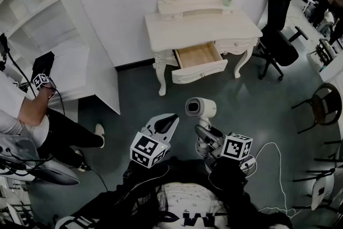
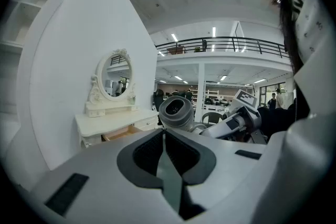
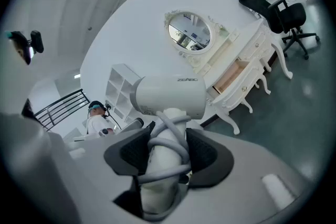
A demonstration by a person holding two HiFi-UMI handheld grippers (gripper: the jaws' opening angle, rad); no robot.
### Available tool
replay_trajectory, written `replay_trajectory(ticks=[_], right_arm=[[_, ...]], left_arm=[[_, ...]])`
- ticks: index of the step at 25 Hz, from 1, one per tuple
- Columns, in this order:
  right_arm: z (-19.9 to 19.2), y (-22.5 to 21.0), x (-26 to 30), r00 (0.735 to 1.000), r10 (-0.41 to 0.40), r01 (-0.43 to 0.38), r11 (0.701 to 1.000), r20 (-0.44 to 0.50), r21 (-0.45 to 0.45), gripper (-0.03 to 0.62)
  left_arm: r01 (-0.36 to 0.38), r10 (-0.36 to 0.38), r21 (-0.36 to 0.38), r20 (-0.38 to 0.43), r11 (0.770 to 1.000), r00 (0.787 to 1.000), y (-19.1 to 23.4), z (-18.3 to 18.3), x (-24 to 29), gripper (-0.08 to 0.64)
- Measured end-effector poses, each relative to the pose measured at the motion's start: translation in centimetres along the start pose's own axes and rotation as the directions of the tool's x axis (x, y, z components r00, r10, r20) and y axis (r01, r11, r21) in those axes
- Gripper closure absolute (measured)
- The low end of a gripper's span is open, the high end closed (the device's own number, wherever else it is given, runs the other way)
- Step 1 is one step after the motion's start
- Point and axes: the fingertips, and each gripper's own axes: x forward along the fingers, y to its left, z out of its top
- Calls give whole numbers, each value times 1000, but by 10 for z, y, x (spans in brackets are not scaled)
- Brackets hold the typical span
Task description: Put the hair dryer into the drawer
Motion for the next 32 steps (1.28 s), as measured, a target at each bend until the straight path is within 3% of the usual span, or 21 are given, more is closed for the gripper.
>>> replay_trajectory(ticks=[20, 32], right_arm=[[-12, 6, 4, 998, -49, 48, 999, 25, 18, 368], [-2, -17, -5, 996, -84, 83, 996, 30, 29, 368]], left_arm=[[45, -45, -20, -9, 999, 999, 13, -14, -9, 558], [68, -68, -30, -6, 997, 998, 14, -17, 21, 558]])
